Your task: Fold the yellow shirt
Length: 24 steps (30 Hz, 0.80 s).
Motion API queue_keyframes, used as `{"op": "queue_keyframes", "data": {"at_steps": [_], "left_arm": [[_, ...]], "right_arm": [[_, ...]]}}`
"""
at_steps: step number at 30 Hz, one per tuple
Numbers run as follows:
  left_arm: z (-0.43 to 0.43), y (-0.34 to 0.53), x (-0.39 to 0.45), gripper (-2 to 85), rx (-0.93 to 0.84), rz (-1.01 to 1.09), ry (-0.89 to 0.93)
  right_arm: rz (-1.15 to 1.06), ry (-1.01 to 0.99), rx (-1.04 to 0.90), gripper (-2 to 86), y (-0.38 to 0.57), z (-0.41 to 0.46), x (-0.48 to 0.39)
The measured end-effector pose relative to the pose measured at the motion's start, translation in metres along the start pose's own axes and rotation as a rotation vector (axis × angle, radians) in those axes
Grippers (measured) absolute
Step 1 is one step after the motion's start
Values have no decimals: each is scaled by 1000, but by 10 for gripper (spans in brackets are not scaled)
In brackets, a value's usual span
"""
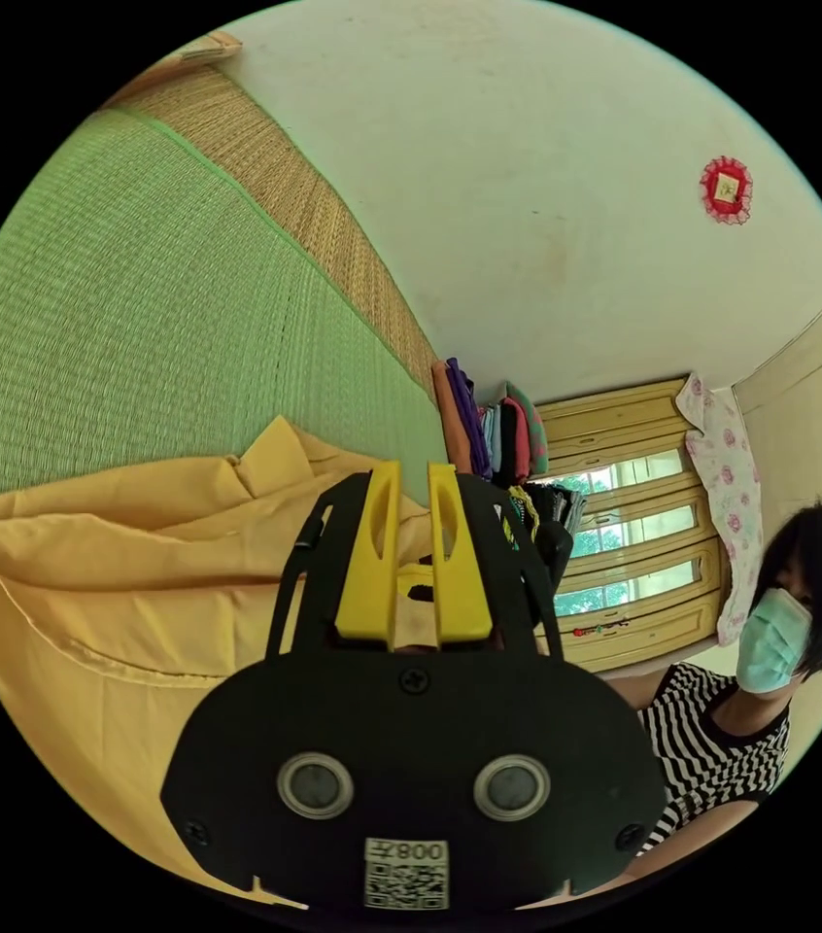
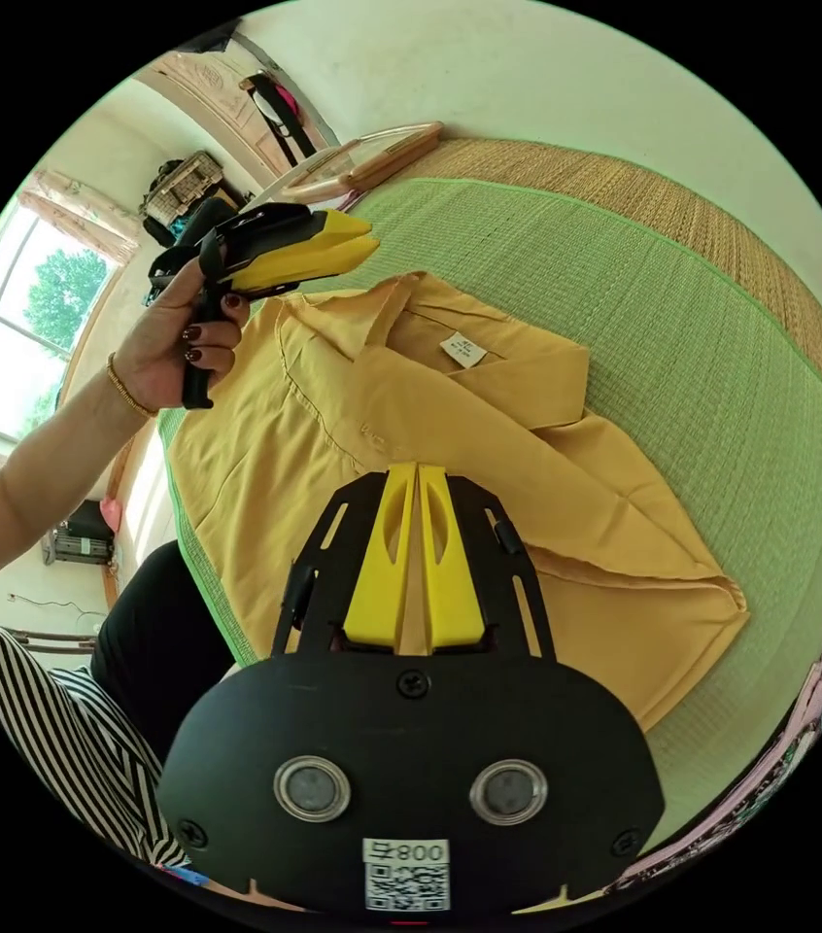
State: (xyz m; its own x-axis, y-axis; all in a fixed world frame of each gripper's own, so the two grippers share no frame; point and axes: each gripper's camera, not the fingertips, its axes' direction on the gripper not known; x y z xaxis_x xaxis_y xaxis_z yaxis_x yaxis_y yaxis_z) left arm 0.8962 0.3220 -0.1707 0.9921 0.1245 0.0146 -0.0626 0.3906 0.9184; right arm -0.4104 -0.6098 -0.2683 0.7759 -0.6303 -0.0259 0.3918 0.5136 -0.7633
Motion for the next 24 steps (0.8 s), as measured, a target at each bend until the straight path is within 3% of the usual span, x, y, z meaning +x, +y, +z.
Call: {"op": "queue_keyframes", "data": {"at_steps": [8,16,24], "left_arm": [[10,19,16,60,-78,74,-56],[45,37,13,55,-252,80,-148],[50,23,23,16,-230,111,-101]], "right_arm": [[5,71,88,2,-24,-49,10],[58,25,104,2,43,-66,8],[40,-61,27,2,66,-44,2]]}}
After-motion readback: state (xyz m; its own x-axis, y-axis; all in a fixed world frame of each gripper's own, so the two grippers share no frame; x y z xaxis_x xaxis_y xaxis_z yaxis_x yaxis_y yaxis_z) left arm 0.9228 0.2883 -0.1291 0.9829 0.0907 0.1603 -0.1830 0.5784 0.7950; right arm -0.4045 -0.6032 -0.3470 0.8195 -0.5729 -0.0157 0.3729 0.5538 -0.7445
